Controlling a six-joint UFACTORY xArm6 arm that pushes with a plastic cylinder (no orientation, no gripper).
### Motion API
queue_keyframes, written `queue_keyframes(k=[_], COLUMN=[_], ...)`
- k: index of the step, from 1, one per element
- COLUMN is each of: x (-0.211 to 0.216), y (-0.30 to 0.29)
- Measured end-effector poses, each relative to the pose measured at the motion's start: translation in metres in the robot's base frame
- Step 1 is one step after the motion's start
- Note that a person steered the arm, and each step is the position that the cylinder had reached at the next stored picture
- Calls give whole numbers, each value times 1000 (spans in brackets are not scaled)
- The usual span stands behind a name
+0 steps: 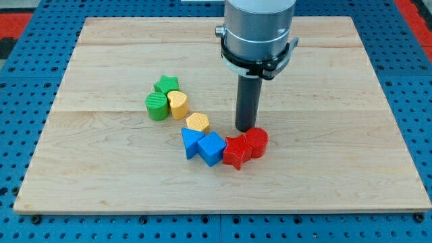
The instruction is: Push the group of green blocks and heart slightly right
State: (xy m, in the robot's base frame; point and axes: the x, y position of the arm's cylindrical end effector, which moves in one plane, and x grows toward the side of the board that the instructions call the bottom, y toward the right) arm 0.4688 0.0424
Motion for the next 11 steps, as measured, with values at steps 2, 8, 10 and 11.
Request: queue_keyframes(k=[2,8,10,11], x=[-117,-22,-8,15], y=[-68,-134,-163,-107])
